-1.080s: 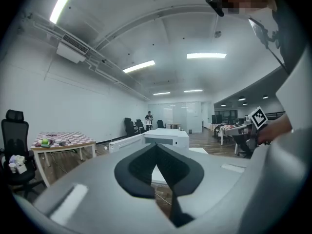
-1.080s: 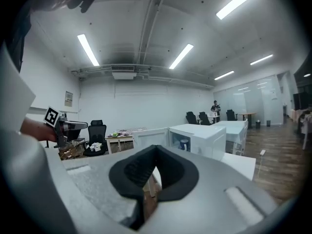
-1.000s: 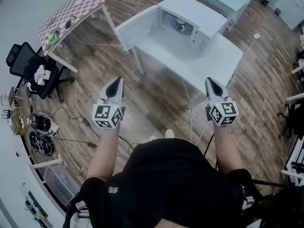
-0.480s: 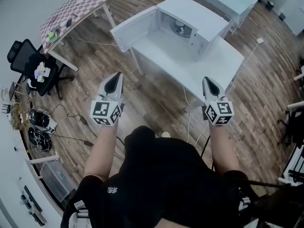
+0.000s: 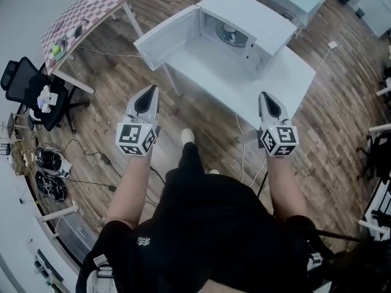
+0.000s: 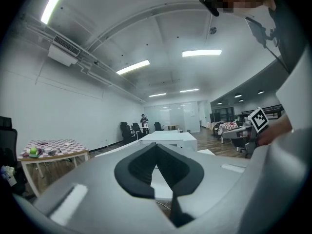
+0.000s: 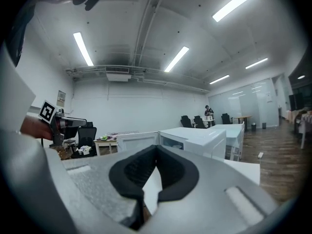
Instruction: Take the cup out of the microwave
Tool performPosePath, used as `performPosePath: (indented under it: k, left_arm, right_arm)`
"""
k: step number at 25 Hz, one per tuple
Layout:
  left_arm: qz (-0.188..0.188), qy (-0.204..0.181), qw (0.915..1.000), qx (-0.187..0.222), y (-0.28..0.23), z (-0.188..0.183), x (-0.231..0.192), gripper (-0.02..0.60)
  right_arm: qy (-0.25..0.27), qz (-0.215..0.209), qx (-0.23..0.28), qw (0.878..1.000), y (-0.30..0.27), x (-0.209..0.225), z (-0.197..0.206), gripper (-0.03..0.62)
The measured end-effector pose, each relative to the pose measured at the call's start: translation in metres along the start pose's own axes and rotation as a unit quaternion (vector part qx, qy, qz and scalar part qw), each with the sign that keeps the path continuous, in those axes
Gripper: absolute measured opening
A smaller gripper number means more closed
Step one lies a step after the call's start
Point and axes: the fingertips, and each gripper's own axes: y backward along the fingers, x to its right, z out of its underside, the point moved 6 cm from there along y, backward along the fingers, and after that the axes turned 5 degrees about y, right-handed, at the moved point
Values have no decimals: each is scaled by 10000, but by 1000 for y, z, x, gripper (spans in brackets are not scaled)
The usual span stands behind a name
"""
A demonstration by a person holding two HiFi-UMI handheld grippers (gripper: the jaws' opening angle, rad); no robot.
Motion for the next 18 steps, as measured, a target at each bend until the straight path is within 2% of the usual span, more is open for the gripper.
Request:
performPosePath:
  k: [10, 18]
  left_arm:
    - [572, -215, 9981, 88, -120, -10, -65, 2]
    - [1109, -175, 9937, 41, -205, -17, -112, 2]
  right_arm:
    - [41, 594, -90, 9982, -100, 20, -13, 2]
    - [37, 1045, -135, 9944, -180, 21, -31, 2]
